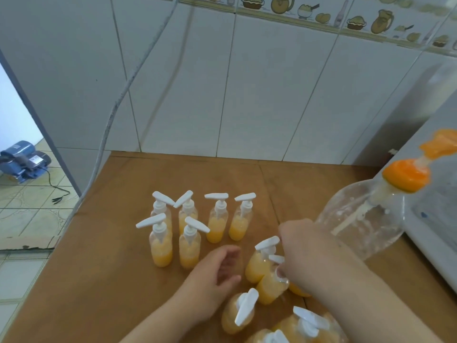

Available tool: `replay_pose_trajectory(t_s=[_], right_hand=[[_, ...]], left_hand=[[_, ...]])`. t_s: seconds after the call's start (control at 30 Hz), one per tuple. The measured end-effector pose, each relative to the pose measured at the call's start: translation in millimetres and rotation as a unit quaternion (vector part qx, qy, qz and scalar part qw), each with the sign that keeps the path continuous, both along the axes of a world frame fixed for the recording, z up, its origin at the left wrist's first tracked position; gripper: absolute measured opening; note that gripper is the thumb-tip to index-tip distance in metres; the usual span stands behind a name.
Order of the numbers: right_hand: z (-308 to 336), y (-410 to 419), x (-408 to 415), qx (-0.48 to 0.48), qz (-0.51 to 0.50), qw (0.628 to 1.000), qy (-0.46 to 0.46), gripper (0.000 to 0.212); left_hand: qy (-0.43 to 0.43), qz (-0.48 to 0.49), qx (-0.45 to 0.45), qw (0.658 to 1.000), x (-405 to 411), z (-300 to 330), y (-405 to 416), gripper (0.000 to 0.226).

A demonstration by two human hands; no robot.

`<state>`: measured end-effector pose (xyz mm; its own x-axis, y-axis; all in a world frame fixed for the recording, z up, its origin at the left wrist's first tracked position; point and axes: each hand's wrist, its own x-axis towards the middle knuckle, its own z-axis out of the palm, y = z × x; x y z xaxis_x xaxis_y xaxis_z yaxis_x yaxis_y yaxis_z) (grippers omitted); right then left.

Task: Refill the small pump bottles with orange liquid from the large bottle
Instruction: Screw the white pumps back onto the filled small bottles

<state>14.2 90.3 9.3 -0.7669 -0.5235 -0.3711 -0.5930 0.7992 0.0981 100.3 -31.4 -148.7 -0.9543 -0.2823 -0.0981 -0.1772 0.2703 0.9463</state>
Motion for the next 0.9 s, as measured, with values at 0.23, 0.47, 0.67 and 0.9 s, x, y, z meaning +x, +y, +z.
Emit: replay_pose_trajectory(t_s=[0.23, 0.47, 0.67, 0.9], right_hand=[[-19, 0, -9, 0.017, 0.014, 1.000, -0.004, 0.020], [-33, -2, -18, -0.018, 0.025, 0.999, 0.043, 0.014], [-27, -14, -26, -0.044, 0.065, 0.995, 0.062, 0.010], [-25, -29, -30, -0.074, 0.095, 0.991, 0.056, 0.014]], left_hand=[[-0.039, -0.118, 0.039, 0.992, -45, 2, 8, 0.069], [0.012, 0.003, -0.067, 0.998, -34, -3, 4, 0.046], [0.097, 0.105, -0.281, 0.949, -13, -11, 8, 0.049], [0.044, 0.191, -0.449, 0.872, -12, -8, 17, 0.060]])
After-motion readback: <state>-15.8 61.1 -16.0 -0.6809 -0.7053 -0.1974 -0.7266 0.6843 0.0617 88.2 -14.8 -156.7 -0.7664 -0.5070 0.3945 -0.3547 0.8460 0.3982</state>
